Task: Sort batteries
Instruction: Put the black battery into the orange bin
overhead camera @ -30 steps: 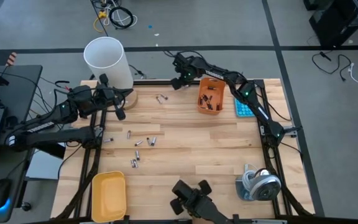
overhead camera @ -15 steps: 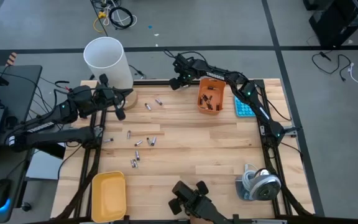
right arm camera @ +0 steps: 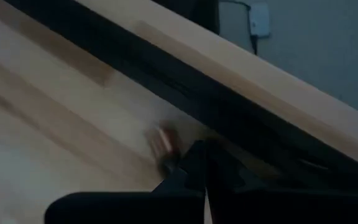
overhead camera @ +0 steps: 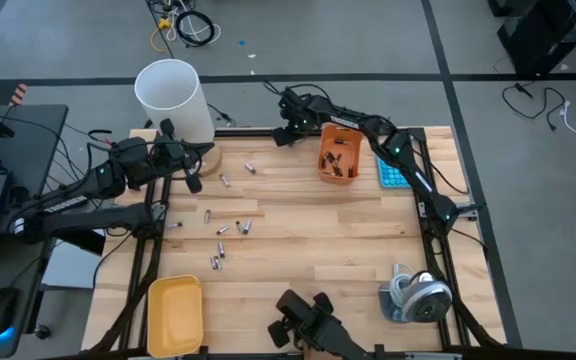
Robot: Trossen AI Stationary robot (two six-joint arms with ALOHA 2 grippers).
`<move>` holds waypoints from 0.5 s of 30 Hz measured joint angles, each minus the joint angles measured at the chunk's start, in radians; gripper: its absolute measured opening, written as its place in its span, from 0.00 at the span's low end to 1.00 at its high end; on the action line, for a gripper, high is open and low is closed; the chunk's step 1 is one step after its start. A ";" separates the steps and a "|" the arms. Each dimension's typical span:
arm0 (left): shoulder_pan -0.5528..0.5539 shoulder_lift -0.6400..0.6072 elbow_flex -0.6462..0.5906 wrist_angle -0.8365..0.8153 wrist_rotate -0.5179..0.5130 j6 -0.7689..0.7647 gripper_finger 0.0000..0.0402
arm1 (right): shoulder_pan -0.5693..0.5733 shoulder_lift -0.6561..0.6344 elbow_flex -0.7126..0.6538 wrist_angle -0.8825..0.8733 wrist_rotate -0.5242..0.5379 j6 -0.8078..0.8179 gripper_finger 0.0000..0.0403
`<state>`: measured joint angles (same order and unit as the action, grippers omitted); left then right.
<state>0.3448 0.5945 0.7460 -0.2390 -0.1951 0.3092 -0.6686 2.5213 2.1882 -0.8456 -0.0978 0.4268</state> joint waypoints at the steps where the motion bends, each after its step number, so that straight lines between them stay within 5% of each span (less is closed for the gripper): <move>1: 0.000 0.000 0.000 -0.001 0.000 0.000 0.00 | 0.003 0.000 0.006 -0.001 0.001 0.000 0.00; 15: 0.000 0.000 0.000 -0.030 0.000 0.000 0.00 | 0.037 -0.014 0.053 -0.066 0.037 -0.131 0.00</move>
<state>0.3447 0.5949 0.7460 -0.2687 -0.1951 0.3092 -0.6319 2.5075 2.2409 -0.9119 -0.0607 0.2954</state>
